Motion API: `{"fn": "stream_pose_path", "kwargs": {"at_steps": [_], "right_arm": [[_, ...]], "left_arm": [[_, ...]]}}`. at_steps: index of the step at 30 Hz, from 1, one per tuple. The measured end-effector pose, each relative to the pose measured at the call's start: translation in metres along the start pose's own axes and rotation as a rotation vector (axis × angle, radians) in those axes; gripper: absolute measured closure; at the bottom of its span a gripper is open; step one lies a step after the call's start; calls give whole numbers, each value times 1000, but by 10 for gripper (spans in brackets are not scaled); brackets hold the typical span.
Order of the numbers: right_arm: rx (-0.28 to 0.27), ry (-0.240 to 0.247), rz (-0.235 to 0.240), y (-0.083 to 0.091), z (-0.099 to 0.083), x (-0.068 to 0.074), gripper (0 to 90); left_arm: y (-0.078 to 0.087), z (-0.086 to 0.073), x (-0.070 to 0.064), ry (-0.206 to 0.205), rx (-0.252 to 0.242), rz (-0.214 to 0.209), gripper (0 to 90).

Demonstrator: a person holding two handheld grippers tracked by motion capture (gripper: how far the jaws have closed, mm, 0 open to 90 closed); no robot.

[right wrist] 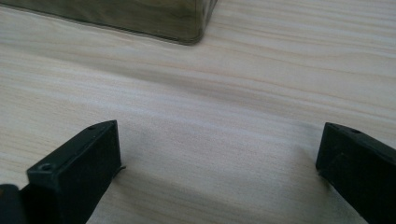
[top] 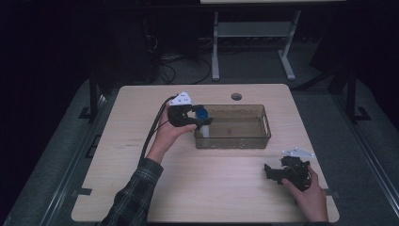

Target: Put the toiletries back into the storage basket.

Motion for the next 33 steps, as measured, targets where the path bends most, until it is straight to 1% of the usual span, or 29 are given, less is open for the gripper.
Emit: {"fn": "stream_pose_path", "kwargs": {"at_steps": [4, 7, 10, 12, 15, 21, 22, 24, 31, 33], "right_arm": [[0, 0, 0, 0, 0, 0, 0], [0, 0, 0, 0, 0, 0, 0], [0, 0, 0, 0, 0, 0, 0], [0, 0, 0, 0, 0, 0, 0], [0, 0, 0, 0, 0, 0, 0], [0, 0, 0, 0, 0, 0, 0], [0, 0, 0, 0, 0, 0, 0], [0, 0, 0, 0, 0, 0, 0], [0, -1, 0, 0, 0, 0, 0], [0, -1, 0, 0, 0, 0, 0]], "left_arm": [[1, 0, -1, -8, 9, 7, 250], [4, 4, -3, -15, 0, 12, 248], [9, 9, -3, -11, -9, 13, 241], [13, 12, -3, -20, -10, 14, 237], [19, 13, -3, -26, 0, 10, 224], [32, 16, -4, -20, -2, 13, 213], [35, 15, -5, -26, 3, 9, 213], [40, 16, -6, -27, 2, 8, 206], [56, 12, -10, -34, 11, 22, 205], [60, 9, -10, -33, 21, 25, 203]]}}
Point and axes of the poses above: each handheld gripper's, and its own axes: y roughly backward along the jaws, z roughly out of its top, x roughly to its left, the point moved 8 cm from there along -y, roughly forward along the jaws, and after that the axes turned 11 degrees about -y, right-handed, at the moved point
